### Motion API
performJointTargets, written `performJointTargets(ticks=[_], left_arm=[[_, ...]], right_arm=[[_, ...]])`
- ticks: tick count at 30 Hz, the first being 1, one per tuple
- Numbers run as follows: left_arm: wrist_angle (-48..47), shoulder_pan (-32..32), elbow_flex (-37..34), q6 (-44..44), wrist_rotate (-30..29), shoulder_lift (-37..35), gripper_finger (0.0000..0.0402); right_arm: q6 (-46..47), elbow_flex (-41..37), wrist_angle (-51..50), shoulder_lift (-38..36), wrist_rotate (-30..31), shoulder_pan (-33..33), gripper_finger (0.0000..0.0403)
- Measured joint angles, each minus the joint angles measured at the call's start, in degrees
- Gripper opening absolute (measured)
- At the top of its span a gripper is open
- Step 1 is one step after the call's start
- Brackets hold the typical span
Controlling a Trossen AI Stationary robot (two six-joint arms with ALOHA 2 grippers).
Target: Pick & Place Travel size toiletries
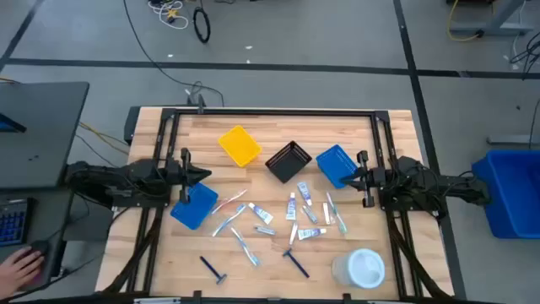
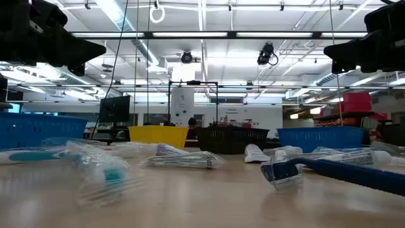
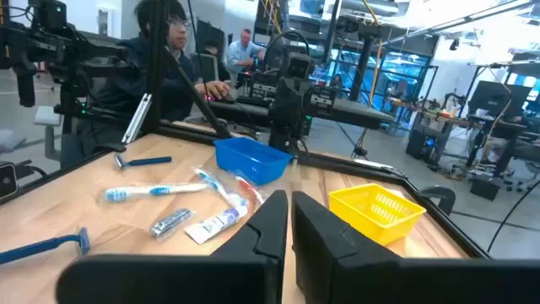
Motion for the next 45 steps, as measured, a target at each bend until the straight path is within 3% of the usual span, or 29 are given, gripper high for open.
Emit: performJointTargets(ticks=[24, 32, 38, 45], left_arm=[[0.15, 0.00, -0.02, 0.00, 0.02, 0.02, 0.0016], [0.15, -0.01, -0.02, -8.24, 0.07, 0.01, 0.0016], [3.24, 0.00, -0.01, -10.10, -0.30, 0.12, 0.0016], [7.52, 0.00, -0.02, -11.82, 0.93, 0.13, 0.0019]], right_arm=[[-0.04, 0.00, 0.00, 0.01, 0.04, 0.00, 0.0029], [-0.67, -0.01, 0.04, 0.02, 10.31, -0.05, 0.0029], [-0.30, 0.00, 0.20, 0.00, 10.24, -0.06, 0.0029], [19.46, -0.02, 2.18, 0.00, 8.50, -0.04, 0.0029]])
